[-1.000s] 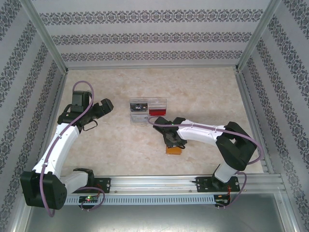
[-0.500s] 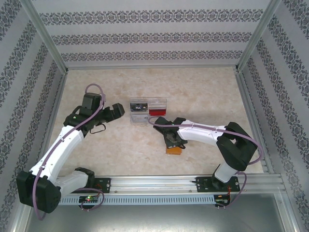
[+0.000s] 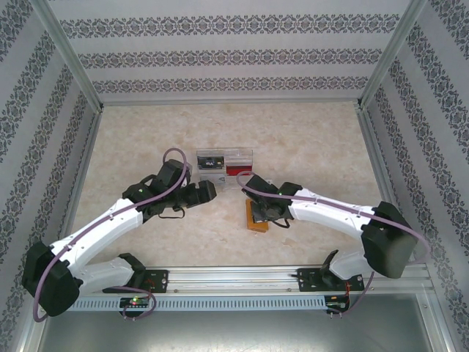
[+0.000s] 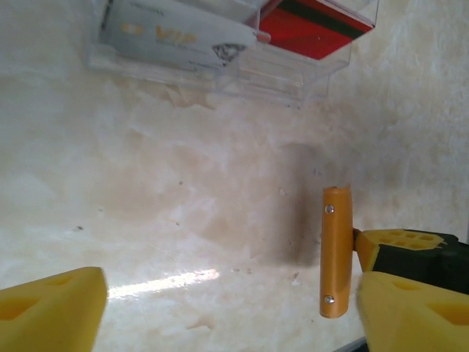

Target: Take the credit cards out of the card holder

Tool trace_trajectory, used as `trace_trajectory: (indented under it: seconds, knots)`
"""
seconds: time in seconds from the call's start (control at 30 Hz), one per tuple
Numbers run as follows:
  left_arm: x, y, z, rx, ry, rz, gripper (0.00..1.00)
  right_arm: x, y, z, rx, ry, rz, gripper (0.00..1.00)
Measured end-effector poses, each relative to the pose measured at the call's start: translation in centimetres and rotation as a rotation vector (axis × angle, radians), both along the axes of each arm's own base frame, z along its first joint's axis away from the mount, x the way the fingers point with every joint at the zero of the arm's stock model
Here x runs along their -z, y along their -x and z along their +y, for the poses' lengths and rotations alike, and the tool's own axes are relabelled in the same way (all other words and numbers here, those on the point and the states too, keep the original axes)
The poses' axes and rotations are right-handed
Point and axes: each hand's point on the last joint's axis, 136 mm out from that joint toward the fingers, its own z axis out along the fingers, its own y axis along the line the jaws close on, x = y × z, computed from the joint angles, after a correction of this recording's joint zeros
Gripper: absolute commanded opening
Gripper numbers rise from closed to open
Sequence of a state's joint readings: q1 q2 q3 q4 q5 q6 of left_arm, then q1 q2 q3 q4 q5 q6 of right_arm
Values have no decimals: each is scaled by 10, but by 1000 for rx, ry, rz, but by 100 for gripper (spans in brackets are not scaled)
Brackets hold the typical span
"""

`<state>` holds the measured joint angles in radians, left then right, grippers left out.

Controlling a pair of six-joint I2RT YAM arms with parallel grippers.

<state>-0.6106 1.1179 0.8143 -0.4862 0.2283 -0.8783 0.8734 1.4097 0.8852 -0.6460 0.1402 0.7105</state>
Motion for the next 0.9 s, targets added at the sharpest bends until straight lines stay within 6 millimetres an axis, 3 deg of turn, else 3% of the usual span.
trace_trajectory:
  seconds: [0.2, 0.5, 0.67, 0.9]
  knots:
    - [24, 13, -25, 48, 49, 64, 59, 3, 0, 16, 1, -54, 13, 0]
    - [65, 21, -56, 93, 125, 158, 48, 17, 6, 46, -12, -106, 49, 0]
    - [80, 24, -75, 134, 137, 187, 47, 15, 5, 54, -12, -130, 42, 0]
    - [100, 22, -90, 155, 122, 231, 32, 15, 6, 56, -9, -140, 43, 0]
